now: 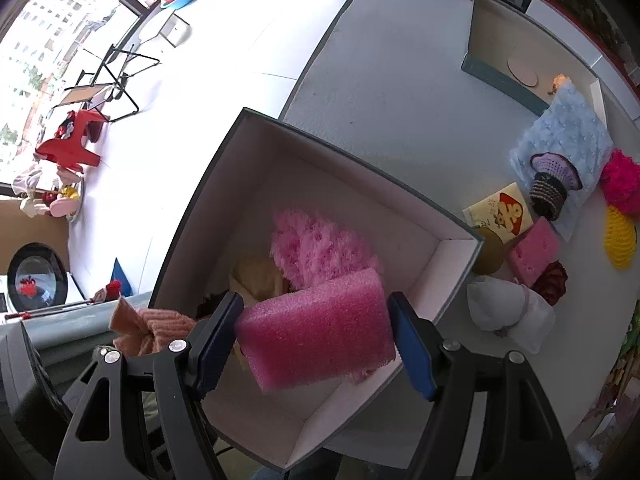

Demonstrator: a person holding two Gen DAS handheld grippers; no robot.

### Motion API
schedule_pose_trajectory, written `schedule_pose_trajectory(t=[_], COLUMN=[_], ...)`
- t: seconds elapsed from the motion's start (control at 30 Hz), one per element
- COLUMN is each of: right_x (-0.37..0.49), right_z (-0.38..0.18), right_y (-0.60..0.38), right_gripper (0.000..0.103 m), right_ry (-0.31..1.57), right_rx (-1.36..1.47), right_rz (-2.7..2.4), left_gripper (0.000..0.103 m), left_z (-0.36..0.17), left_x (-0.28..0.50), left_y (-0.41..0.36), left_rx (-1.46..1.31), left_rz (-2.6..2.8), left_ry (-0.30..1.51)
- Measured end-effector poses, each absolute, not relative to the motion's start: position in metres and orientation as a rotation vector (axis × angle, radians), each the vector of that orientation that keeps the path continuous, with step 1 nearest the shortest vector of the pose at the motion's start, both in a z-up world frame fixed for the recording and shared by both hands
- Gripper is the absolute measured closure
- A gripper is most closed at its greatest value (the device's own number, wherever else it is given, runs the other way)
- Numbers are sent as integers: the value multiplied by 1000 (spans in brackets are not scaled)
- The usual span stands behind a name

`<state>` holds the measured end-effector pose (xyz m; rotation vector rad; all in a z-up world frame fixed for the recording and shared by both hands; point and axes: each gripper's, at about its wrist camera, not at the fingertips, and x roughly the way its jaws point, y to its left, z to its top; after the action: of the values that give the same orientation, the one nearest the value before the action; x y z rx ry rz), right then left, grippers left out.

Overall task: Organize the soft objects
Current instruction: 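Carry the peach knit with left gripper while right gripper carries the pink sponge over the box, then open left gripper to drop the peach knit while right gripper drops the pink sponge into the box, then move left gripper to the white tissue-wrapped roll while right gripper approaches the pink sponge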

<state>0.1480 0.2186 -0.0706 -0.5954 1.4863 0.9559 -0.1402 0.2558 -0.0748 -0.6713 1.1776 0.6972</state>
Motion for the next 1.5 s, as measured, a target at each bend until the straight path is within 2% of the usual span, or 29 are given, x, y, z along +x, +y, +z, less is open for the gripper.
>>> schedule_pose_trajectory(t=[0.33, 0.37, 0.43, 0.47, 0.5, 0.53, 0.57, 1.17, 1.33, 1.5], right_x=[151, 152, 154, 155, 157, 158, 160, 174, 168, 172], right_z=[-75, -75, -76, -77, -76, -76, -76, -50, -43, -45], right_y=[226, 226, 225, 224, 222, 220, 218, 170, 159, 143], right_gripper=[26, 26, 25, 22, 21, 14, 0, 0, 0, 0], right_ry=[1499, 1501, 1515, 1521, 1526, 1532, 1533, 1460, 1349, 1367], right_rx=[-587, -582, -563, -548, -525, -505, -493, -394, -479, -456], right_rz=[945, 941, 945, 949, 953, 951, 947, 920, 903, 915], left_gripper=[54, 49, 32, 13, 3, 1, 1, 1, 1, 1], left_z=[-79, -79, -77, -76, -73, -71, -69, -56, -52, -50], left_x=[-138, -137, -138, -138, -139, -140, -141, -134, -130, -126], left_y=[261, 261, 258, 258, 257, 256, 256, 240, 234, 226], left_rx=[-678, -672, -662, -655, -652, -654, -656, -602, -574, -546], left_rz=[693, 693, 699, 711, 717, 717, 716, 709, 694, 671], left_ry=[1177, 1178, 1170, 1164, 1153, 1142, 1136, 1188, 1199, 1209])
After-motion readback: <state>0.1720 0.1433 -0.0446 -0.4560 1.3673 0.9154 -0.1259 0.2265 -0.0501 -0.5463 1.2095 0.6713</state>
